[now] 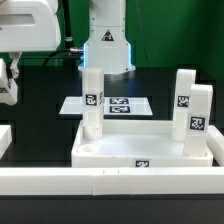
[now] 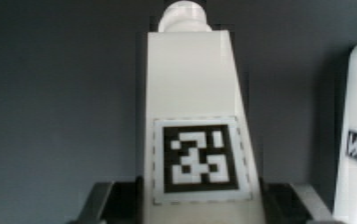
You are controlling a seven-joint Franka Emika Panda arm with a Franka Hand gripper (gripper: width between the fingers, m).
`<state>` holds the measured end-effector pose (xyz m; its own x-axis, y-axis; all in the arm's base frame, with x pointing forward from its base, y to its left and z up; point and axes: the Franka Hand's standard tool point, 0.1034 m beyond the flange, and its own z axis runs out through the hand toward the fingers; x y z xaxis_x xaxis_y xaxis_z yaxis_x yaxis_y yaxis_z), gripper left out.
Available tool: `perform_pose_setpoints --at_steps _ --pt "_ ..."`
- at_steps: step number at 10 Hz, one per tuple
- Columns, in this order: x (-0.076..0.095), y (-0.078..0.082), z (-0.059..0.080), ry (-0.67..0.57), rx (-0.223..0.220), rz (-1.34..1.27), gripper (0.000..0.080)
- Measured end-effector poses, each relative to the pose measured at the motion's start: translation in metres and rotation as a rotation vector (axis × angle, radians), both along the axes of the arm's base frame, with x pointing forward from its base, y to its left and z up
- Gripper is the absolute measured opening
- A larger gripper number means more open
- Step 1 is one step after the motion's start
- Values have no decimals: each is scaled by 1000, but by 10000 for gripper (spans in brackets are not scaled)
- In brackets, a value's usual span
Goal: Assemble desk
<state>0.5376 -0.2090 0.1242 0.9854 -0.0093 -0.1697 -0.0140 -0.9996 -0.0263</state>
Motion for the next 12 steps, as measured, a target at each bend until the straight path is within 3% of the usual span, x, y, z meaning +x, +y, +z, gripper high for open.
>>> perform_pose_setpoints --at_steps 1,2,4,9,12 --pt "8 2 8 -74 -23 11 285" --pt "12 9 17 -106 -14 -11 285" --pt "24 30 30 -226 44 -136 285" --pt "22 32 25 -208 43 -142 285" --pt "45 92 26 -230 48 -170 285"
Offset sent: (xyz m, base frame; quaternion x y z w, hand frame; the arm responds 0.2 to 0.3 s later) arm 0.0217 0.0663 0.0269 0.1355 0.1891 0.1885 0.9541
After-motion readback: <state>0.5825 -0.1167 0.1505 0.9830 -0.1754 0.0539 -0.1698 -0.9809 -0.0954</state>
